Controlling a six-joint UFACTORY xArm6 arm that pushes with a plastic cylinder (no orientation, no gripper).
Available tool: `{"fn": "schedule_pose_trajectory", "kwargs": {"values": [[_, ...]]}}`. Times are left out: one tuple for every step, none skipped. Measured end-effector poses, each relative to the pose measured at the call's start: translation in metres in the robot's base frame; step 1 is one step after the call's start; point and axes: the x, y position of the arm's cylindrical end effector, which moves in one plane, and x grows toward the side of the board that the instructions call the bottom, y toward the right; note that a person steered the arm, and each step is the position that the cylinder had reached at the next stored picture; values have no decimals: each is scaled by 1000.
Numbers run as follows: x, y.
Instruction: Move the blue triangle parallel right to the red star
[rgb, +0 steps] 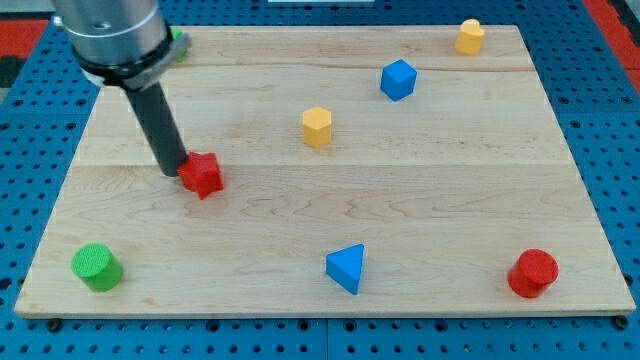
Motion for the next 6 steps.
{"fn": "schedule_pose_trajectory", "kwargs": {"values": [[6, 8], [33, 4], [59, 20], [67, 37], [88, 65], [106, 101]]}}
